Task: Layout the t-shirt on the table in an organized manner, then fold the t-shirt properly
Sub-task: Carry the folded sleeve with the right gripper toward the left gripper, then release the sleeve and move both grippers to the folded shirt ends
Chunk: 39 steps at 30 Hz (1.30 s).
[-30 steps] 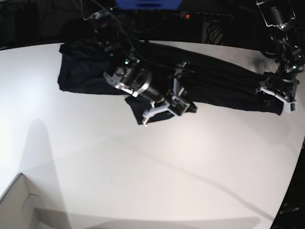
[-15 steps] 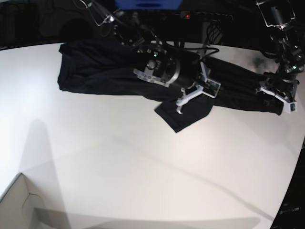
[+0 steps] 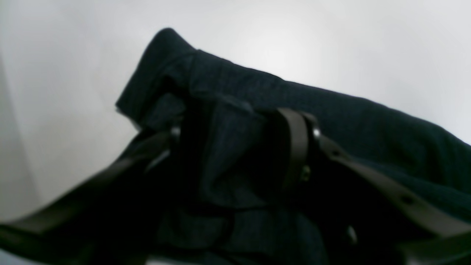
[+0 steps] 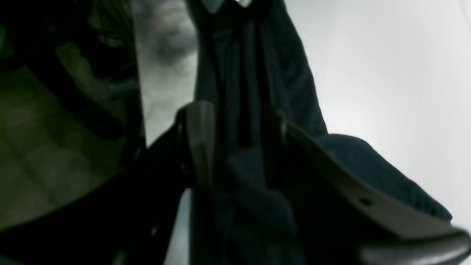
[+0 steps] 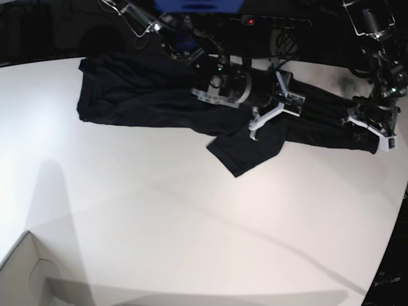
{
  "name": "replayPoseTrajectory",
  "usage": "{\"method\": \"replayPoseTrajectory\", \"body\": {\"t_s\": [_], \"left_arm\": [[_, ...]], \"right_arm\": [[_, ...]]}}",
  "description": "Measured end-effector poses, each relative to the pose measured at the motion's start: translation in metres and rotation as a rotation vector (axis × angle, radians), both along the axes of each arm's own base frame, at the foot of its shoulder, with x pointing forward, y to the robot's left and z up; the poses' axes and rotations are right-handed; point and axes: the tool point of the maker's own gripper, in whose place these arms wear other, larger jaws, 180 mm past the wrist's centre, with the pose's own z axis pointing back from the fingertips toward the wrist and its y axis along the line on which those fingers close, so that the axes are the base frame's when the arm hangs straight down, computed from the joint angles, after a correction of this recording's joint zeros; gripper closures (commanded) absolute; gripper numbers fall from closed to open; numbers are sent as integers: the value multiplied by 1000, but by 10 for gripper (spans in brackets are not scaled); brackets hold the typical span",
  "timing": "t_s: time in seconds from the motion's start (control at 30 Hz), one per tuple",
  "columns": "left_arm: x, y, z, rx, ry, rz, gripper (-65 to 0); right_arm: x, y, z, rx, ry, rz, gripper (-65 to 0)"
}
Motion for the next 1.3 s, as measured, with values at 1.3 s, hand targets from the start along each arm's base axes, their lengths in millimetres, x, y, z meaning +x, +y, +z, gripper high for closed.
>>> {"method": "replayPoseTrajectory", "body": {"t_s": [1.3], "left_arm": [[39, -325, 51, 42, -144, -571, -337]], "right_arm": [[85, -406, -2, -215, -67, -1064, -271]]}}
